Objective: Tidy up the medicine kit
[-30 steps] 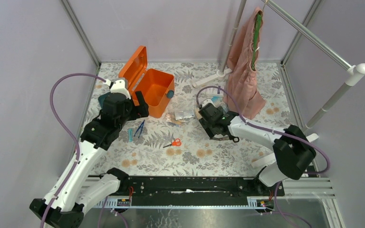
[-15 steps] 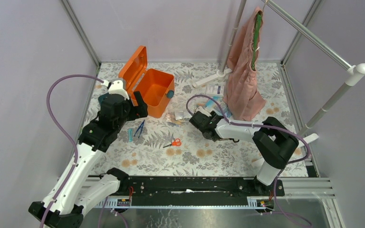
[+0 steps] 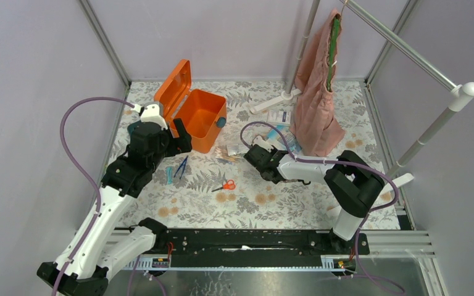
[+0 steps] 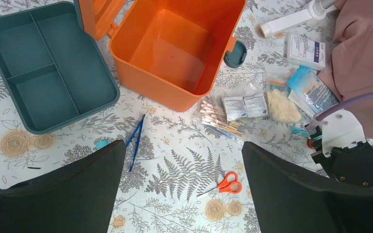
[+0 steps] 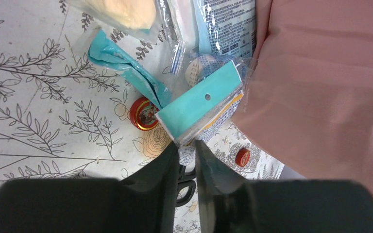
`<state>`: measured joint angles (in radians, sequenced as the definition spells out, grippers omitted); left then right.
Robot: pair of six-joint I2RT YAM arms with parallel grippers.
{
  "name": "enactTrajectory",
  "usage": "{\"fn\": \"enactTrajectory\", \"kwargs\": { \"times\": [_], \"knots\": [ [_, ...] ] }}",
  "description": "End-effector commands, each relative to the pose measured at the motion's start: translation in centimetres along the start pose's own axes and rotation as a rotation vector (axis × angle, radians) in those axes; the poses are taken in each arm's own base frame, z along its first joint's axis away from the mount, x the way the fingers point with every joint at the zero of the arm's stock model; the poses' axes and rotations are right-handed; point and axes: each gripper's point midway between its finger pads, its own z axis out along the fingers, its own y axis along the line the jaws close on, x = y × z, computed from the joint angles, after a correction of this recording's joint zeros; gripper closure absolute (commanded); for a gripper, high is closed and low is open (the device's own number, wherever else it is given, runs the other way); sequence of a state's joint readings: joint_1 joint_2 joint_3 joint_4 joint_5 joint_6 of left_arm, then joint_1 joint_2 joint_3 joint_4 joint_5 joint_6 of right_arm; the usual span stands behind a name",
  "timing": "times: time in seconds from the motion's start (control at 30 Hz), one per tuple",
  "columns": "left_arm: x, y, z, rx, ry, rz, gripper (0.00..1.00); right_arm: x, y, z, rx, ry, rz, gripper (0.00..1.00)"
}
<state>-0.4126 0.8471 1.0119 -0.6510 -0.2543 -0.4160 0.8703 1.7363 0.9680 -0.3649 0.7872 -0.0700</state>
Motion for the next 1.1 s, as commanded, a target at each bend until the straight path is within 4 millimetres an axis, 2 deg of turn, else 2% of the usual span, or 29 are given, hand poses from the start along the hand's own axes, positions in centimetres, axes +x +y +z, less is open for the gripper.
{"fn": "enactTrajectory", "kwargs": {
  "times": [0.0, 0.3, 0.43, 0.53, 0.67, 0.73, 0.9, 1.07],
  "knots": [
    [-0.4, -0.2, 0.0, 0.007, -0.019, -0.017, 0.01, -1.7, -0.7, -0.3, 0.046, -0.038, 0.043, 0.79],
    [-0.6, -0.4, 0.0, 0.009, -0.019, -0.017, 0.01, -2.4, -2.0, -1.5, 0.055, -0.060, 0.100, 1.00],
    [-1.4, -0.5, -0.3, 0.011, -0.037, -0.014, 0.01, -3.5, -3.5, -3.3, 0.044, -0.095, 0.182, 1.00],
    [-2.3, -0.5, -0.8, 0.006, -0.059, -0.011, 0.01, -4.9, -5.0, -5.5, 0.008, -0.136, 0.263, 1.00],
    [-3.6, 0.1, -1.8, -0.020, -0.105, -0.020, 0.01, -8.8, -6.0, -9.0, -0.131, -0.259, 0.399, 1.00],
    [-3.9, 0.4, -2.2, -0.030, -0.125, -0.028, 0.01, -11.6, -5.7, -11.0, -0.241, -0.332, 0.467, 1.00],
    [-3.5, 1.1, -2.7, -0.050, -0.127, -0.044, 0.01, -18.2, -2.4, -14.8, -0.561, -0.468, 0.556, 1.00],
    [-2.6, 1.5, -3.3, -0.054, -0.113, -0.057, 0.01, -24.7, -0.6, -17.7, -0.764, -0.567, 0.598, 1.00]
  ]
}}
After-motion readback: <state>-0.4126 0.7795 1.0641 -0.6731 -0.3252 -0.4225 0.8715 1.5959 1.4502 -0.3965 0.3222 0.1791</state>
